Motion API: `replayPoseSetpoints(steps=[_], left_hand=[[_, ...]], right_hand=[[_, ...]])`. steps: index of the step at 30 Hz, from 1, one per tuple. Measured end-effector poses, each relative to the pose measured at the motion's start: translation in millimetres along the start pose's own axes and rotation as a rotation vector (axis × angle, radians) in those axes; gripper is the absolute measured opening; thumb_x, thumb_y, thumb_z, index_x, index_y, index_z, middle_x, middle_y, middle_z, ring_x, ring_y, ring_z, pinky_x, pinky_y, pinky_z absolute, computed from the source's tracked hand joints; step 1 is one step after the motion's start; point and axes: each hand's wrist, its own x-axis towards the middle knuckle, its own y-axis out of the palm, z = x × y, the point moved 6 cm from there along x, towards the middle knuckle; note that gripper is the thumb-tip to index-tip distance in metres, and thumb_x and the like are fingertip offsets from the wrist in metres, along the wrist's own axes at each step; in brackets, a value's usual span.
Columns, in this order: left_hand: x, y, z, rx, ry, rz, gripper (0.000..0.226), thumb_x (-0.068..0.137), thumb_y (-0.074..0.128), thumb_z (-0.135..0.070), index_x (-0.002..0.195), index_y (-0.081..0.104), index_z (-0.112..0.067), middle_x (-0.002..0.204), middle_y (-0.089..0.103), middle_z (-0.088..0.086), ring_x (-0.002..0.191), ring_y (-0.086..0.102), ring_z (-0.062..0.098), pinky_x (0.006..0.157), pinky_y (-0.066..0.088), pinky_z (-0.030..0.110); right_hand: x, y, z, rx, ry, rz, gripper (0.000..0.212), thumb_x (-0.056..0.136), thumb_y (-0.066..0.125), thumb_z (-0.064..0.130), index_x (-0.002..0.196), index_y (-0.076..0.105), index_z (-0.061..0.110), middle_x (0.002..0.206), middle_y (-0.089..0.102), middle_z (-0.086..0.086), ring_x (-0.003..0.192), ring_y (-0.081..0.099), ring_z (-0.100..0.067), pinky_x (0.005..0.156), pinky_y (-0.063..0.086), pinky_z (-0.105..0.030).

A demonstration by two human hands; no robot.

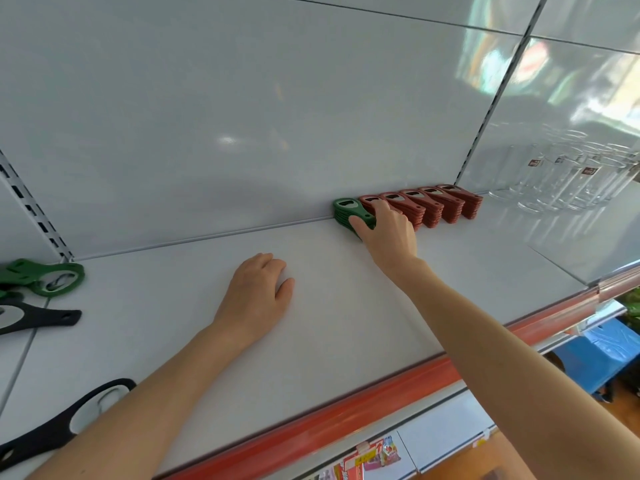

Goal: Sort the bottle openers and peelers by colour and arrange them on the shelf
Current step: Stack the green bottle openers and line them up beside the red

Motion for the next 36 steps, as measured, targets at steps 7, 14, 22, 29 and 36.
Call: replayPoseSetpoints(steps=[7, 14, 22, 29, 36], left_hand=[[1, -2, 0, -0.020, 0.009, -0.017, 0.079, 0.069, 0.016, -0.051, 0.097, 0.062, 0.007, 0.108, 0.059, 0.024, 0.106, 0.052, 0.034, 0.088, 0.025, 0.026], [1, -2, -2, 0.012, 0.031, -0.025, 0.079, 0.070, 0.017, -0.053, 0.101, 0.061, 0.004, 0.112, 0.058, 0.021, 0.110, 0.050, 0.031, 0.091, 0.026, 0.025], [1, -3, -2, 0.044, -0.001, 0.073, 0.064, 0.080, 0.024, -0.049, 0.100, 0.060, 0.001, 0.112, 0.056, 0.015, 0.111, 0.048, 0.028, 0.093, 0.031, 0.027], [-15, -49, -2, 0.211, -0.014, 0.139, 0.033, 0.095, 0.040, -0.036, 0.115, 0.055, -0.015, 0.120, 0.052, 0.005, 0.115, 0.048, 0.024, 0.095, 0.039, 0.035], [-95, -116, 40, 0.262, -0.135, -0.097, 0.039, 0.095, 0.042, -0.034, 0.125, 0.054, -0.012, 0.124, 0.056, 0.004, 0.112, 0.051, 0.021, 0.092, 0.041, 0.033]], right_hand=[[3, -2, 0, 0.038, -0.054, -0.047, 0.030, 0.095, 0.043, 0.015, 0.066, 0.043, 0.005, 0.068, 0.047, -0.010, 0.067, 0.039, -0.026, 0.058, 0.027, -0.030], [4, -2, 0, 0.038, -0.051, -0.031, 0.030, 0.094, 0.043, 0.014, 0.066, 0.043, 0.004, 0.067, 0.045, -0.010, 0.066, 0.038, -0.024, 0.058, 0.026, -0.028], [0, -15, 4, -0.019, -0.095, 0.052, 0.026, 0.092, 0.044, 0.021, 0.083, 0.058, 0.001, 0.076, 0.053, -0.009, 0.072, 0.047, -0.026, 0.056, 0.032, -0.029], [-22, -31, 51, 0.175, -0.304, 0.131, 0.029, 0.091, 0.053, 0.023, 0.103, 0.063, -0.001, 0.103, 0.066, -0.016, 0.100, 0.059, -0.031, 0.082, 0.045, -0.034], [-64, 1, 143, 0.302, -0.512, 0.268, 0.033, 0.090, 0.057, 0.030, 0.117, 0.062, 0.013, 0.116, 0.064, 0.000, 0.108, 0.058, -0.014, 0.087, 0.038, -0.018]])
